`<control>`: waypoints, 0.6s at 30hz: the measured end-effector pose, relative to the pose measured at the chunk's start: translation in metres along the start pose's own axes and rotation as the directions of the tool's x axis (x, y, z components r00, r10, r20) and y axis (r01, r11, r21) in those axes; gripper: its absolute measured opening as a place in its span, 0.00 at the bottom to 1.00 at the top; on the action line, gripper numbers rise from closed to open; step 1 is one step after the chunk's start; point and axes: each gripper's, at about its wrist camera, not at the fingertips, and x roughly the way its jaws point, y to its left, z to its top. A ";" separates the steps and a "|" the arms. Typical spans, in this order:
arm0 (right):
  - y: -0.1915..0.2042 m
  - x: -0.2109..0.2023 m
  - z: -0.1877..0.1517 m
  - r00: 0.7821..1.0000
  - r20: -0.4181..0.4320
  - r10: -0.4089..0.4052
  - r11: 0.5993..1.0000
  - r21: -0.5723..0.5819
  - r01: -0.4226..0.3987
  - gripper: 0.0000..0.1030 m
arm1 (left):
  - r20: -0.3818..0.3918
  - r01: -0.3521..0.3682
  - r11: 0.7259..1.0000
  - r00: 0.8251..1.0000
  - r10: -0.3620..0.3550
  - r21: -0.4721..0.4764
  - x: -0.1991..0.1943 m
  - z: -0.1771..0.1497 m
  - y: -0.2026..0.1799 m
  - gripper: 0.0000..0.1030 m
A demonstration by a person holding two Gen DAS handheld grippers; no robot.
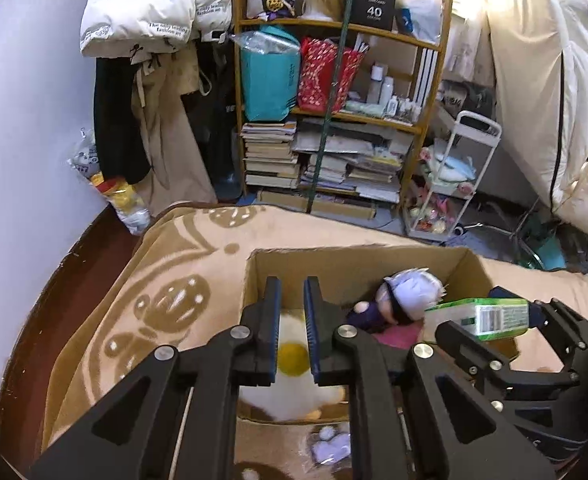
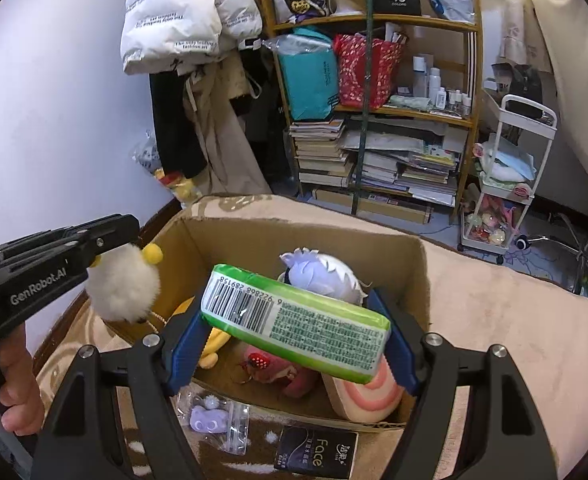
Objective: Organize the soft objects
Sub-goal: 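Open both tools over the box, dropping the chick and soap box inside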
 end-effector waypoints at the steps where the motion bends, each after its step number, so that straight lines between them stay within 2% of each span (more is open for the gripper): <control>1: 0.000 0.002 0.000 1.000 -0.003 0.004 1.000 0.002 -0.004 0.79 | -0.005 -0.002 1.000 1.000 0.002 -0.001 0.001 -0.001 0.000 0.13; 8: 0.002 0.012 -0.006 0.999 -0.044 0.004 1.000 -0.013 -0.005 0.81 | -0.059 -0.037 0.999 0.998 0.037 0.014 0.009 -0.009 0.009 0.22; 11: 0.003 0.009 -0.008 1.000 -0.026 -0.002 1.000 -0.002 0.002 0.93 | -0.080 -0.041 0.999 0.996 0.042 0.007 0.008 -0.011 0.013 0.27; 13: 0.002 0.003 -0.009 1.000 -0.013 0.000 1.000 0.002 0.000 0.96 | -0.087 -0.040 0.999 0.995 0.040 0.005 0.006 -0.012 0.014 0.31; 15: 0.002 -0.003 -0.012 1.000 -0.012 -0.016 1.000 0.002 0.016 0.97 | -0.090 -0.045 0.999 0.995 0.045 0.006 0.002 -0.013 0.015 0.43; 18: -0.002 -0.014 -0.012 0.999 -0.002 -0.033 0.999 0.020 0.033 0.97 | -0.074 -0.061 0.998 0.995 0.062 0.022 -0.008 -0.015 0.014 0.54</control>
